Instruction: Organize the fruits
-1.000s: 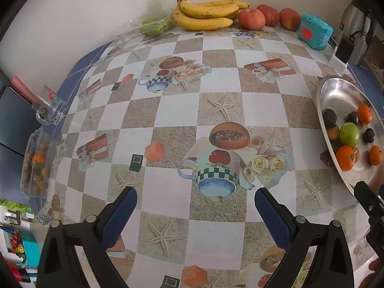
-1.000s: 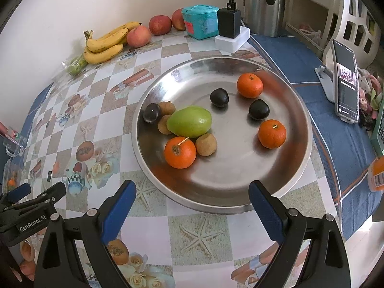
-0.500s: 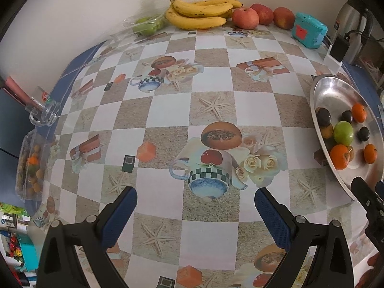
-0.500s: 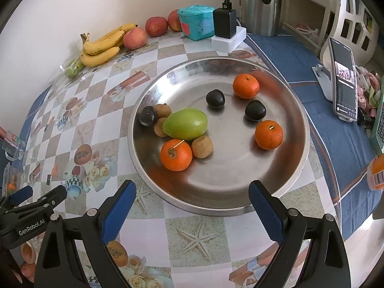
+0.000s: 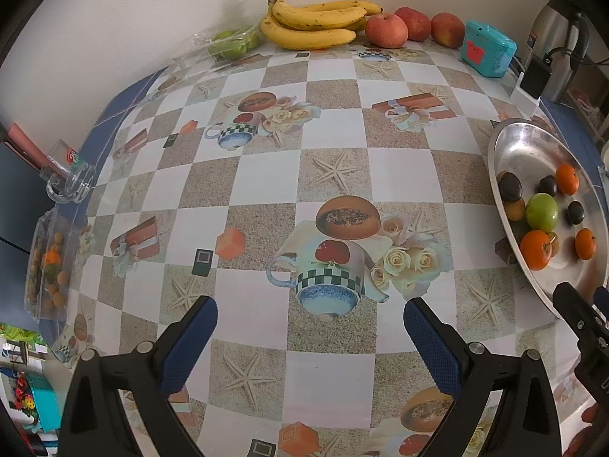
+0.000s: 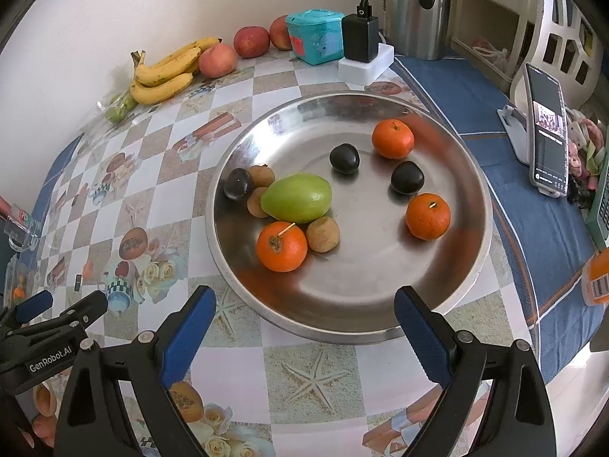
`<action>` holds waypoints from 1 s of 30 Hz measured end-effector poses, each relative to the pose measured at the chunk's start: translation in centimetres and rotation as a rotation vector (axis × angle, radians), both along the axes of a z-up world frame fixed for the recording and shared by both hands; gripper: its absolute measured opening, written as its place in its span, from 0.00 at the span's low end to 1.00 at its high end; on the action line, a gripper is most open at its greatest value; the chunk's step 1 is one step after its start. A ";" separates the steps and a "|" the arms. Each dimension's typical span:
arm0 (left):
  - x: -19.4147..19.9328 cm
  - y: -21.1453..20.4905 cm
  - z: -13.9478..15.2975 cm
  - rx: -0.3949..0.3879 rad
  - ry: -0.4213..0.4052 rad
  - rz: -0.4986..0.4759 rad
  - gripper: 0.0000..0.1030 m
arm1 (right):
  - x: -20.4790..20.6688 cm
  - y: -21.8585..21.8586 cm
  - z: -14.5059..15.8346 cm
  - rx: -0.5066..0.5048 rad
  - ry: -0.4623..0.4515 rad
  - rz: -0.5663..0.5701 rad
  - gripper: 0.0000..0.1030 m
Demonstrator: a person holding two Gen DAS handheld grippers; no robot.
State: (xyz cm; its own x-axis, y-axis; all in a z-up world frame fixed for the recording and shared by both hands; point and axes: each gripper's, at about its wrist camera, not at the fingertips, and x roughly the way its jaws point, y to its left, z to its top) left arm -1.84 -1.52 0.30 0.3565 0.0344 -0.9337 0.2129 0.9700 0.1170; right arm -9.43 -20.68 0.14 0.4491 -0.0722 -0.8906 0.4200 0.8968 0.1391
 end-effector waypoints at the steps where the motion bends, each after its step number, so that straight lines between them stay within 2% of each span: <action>1: 0.0 0.0 0.0 0.000 0.000 0.000 0.97 | 0.0 0.0 0.0 0.000 -0.001 0.001 0.92; 30: 0.0 0.0 0.0 0.000 0.000 0.000 0.97 | 0.1 0.1 -0.1 0.000 0.002 0.004 0.92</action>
State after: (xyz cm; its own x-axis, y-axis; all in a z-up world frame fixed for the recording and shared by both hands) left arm -1.84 -1.56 0.29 0.3568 0.0344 -0.9335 0.2130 0.9700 0.1171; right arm -9.37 -20.58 0.09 0.4473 -0.0702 -0.8916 0.4165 0.8985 0.1382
